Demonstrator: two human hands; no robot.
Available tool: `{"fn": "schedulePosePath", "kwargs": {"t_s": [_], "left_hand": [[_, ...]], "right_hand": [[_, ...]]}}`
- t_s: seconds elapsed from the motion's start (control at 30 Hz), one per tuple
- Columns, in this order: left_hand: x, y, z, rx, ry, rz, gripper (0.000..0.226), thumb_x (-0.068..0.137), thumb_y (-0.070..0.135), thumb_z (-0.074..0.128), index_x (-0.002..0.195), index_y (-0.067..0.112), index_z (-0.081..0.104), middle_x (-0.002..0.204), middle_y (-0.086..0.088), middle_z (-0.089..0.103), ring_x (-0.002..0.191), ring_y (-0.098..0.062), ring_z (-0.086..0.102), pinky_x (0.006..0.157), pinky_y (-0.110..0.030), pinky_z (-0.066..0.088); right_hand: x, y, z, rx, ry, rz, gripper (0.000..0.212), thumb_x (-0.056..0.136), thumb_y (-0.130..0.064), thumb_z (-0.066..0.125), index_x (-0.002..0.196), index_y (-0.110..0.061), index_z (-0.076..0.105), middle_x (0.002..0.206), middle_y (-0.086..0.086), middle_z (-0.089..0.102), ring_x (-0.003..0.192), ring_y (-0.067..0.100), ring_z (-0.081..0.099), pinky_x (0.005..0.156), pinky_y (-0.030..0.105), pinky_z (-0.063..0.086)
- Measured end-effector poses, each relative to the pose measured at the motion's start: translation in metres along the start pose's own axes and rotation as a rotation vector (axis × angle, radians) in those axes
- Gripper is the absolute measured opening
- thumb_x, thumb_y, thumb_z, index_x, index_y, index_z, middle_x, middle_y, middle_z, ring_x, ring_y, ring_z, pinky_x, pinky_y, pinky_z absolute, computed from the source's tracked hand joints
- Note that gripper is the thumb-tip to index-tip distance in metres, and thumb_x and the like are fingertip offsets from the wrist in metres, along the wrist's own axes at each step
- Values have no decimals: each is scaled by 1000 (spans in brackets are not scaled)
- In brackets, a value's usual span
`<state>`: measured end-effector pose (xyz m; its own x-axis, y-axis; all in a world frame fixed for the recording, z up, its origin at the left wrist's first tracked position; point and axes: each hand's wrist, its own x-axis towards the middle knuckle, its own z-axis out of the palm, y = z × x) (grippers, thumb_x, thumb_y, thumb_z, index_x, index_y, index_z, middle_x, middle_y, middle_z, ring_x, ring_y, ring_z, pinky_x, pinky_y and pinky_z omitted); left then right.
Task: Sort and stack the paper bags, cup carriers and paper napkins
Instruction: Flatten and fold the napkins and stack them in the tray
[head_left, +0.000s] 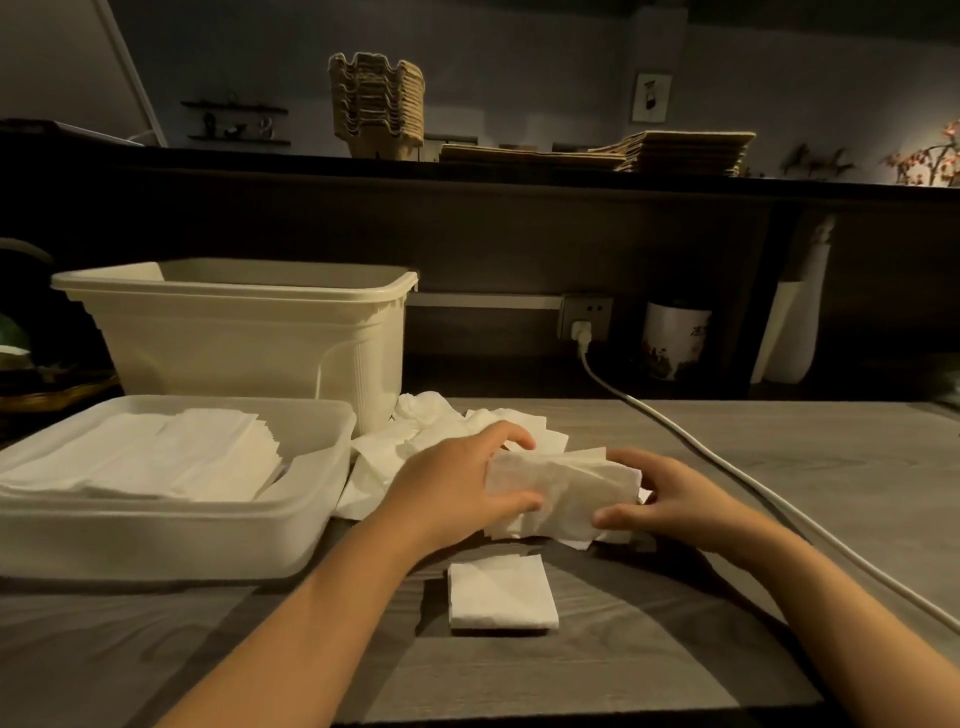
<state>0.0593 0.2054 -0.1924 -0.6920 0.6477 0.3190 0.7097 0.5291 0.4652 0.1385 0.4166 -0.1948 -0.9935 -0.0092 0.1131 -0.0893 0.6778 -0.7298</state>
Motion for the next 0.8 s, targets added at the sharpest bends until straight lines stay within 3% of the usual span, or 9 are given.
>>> {"fn": "schedulePosePath", "kwargs": {"t_s": [0.13, 0.27, 0.37, 0.47, 0.53, 0.67, 0.8], "left_hand": [[1, -4, -4, 28, -44, -11, 37, 83, 48, 63, 116, 37, 49, 111, 14, 58, 94, -6, 54, 78, -23, 47], [0, 4, -5, -267, 30, 26, 20, 84, 39, 65, 99, 41, 53, 96, 19, 59, 92, -7, 58, 82, -27, 53], [1, 4, -5, -302, -46, 15, 20, 82, 39, 67, 96, 43, 53, 97, 22, 58, 89, -3, 57, 81, -25, 53], [-1, 0, -4, -122, -210, -49, 34, 82, 45, 65, 112, 36, 50, 108, 16, 56, 68, -1, 59, 69, -19, 52], [-3, 3, -5, -86, -276, -91, 46, 83, 47, 64, 123, 35, 44, 115, 17, 54, 61, -3, 61, 69, -19, 53], [-4, 6, -7, -111, -293, -110, 65, 77, 52, 68, 131, 39, 34, 118, 17, 47, 69, -3, 66, 79, -23, 55], [-4, 5, -3, -123, -335, -96, 76, 76, 52, 69, 133, 44, 20, 116, 13, 42, 85, -3, 58, 83, -23, 51]], "right_hand": [[2, 2, 3, -92, 36, 3, 20, 80, -25, 70, 87, -38, 56, 92, -13, 64, 86, 7, 62, 76, 21, 52], [-2, -2, -6, 87, 213, -66, 22, 81, -14, 67, 90, -31, 57, 90, -11, 65, 79, -3, 63, 67, 12, 51], [-5, -4, -10, 33, 157, -54, 19, 80, -12, 67, 84, -29, 59, 83, -12, 65, 73, -10, 62, 65, 10, 50], [-5, -3, -10, -150, 51, 16, 16, 80, -20, 69, 81, -31, 57, 80, -12, 64, 72, -6, 62, 64, 12, 50], [-4, -2, -11, -191, -2, 66, 16, 79, -27, 71, 85, -32, 57, 84, -10, 65, 75, 0, 62, 66, 16, 51], [-7, 0, -13, -188, -28, 75, 24, 73, -35, 76, 93, -29, 63, 87, -9, 68, 78, 1, 63, 74, 22, 53], [-9, 1, -16, -189, -37, 77, 30, 73, -37, 75, 99, -28, 65, 91, -10, 69, 81, 1, 64, 80, 26, 54]]}}
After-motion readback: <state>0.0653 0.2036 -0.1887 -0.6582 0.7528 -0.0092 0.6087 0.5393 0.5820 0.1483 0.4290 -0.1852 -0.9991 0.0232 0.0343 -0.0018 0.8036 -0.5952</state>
